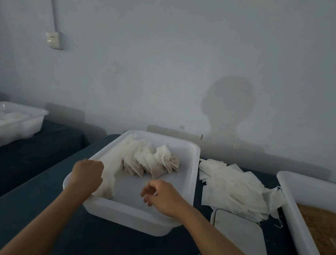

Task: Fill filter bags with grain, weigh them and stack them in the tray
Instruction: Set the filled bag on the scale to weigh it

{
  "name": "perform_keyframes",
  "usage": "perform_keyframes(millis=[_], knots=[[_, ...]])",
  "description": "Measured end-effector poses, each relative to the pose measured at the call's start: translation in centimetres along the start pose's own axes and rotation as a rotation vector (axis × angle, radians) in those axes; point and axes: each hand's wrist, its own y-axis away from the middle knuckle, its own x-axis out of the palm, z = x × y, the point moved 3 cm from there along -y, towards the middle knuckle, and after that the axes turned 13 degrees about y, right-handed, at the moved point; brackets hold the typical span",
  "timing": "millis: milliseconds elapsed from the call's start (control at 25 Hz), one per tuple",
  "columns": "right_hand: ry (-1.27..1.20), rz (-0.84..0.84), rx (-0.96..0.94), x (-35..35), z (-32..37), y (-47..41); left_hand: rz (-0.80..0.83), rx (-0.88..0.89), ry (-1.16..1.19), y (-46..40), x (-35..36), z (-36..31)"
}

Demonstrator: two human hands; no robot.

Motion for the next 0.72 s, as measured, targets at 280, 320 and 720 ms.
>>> perform_keyframes(millis=[280,320,720], knots=[[0.055,0.023,-0.024,-0.8,-0.5,0.8,-0.143,-0.058,-0.304,0.3,-0.1,0.0],[0.055,0.016,-0.048,-1.0,-0.4,1.0,-0.169,-0.071,-0.292,0.4,-0.2,0.0],[0.006,-0.610,0.304,-13.8,-13.1,4.3,-0.285,0.223,0.511,2.1,-4.2,-13.0]])
